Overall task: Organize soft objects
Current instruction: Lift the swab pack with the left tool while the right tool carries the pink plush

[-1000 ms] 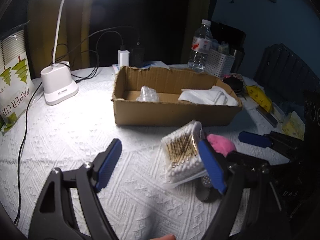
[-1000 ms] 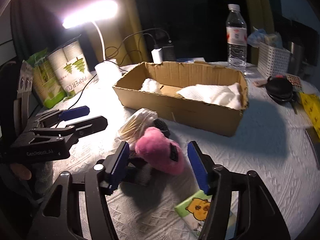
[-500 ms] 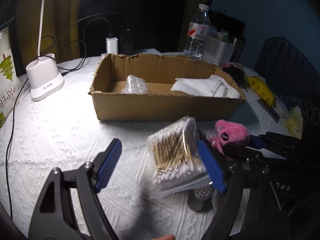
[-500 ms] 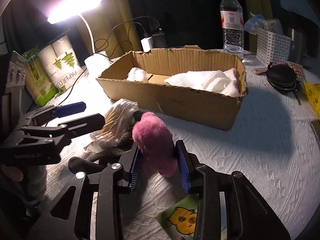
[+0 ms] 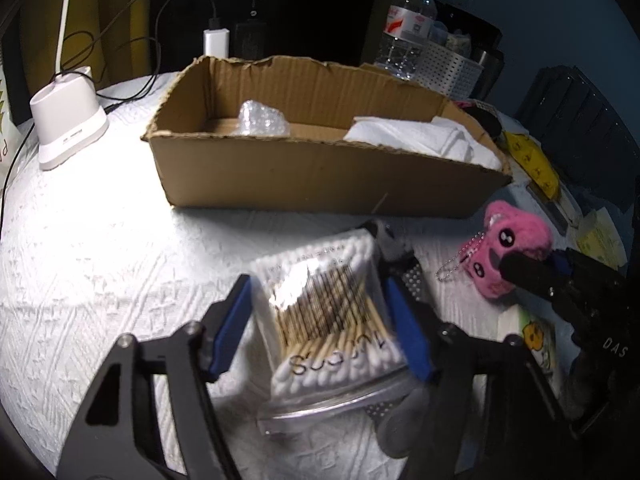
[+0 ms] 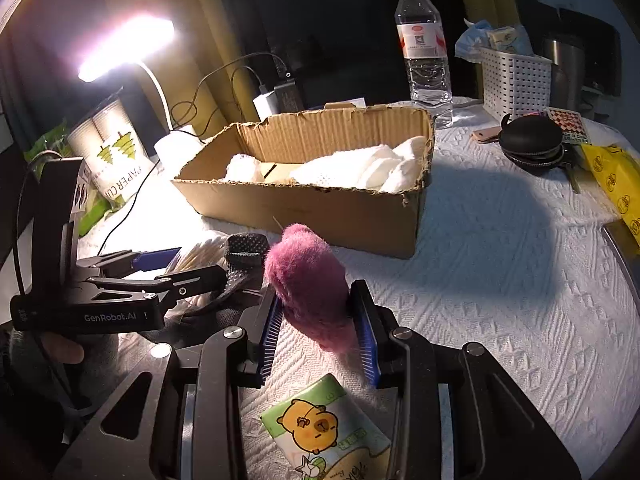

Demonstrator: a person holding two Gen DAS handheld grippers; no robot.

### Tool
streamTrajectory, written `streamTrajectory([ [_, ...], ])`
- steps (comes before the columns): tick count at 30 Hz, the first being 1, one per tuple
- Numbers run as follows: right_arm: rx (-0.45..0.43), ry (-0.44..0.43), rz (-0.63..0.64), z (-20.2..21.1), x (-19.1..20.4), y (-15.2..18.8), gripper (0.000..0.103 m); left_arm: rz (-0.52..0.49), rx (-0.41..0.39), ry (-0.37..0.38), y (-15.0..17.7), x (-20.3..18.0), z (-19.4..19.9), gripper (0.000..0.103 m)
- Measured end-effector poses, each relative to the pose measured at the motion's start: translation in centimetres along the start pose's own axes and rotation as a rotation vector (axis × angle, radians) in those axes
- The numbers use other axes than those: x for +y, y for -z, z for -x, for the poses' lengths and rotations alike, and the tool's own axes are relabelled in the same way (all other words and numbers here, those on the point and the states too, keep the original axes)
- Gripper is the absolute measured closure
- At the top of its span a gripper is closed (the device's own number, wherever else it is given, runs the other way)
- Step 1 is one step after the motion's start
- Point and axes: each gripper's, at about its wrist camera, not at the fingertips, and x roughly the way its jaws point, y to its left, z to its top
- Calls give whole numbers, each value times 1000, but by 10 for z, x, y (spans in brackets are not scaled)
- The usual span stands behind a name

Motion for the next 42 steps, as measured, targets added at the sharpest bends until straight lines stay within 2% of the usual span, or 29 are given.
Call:
streamTrajectory([
  [2,-6,-1,0,2,1,-1,66,-8,-10,4,0,-1,4,49],
  [6,-16,-1,11,7,7,-3,66,-12,-30,7,1,-1,15,54],
  [20,-63,-1,70,28,33,-16,66,-15,-168,7,-11,14,72,54],
  [42,-138,-13,162,31,62,-75,66,-40,-314,-13,-64,30,100,54],
])
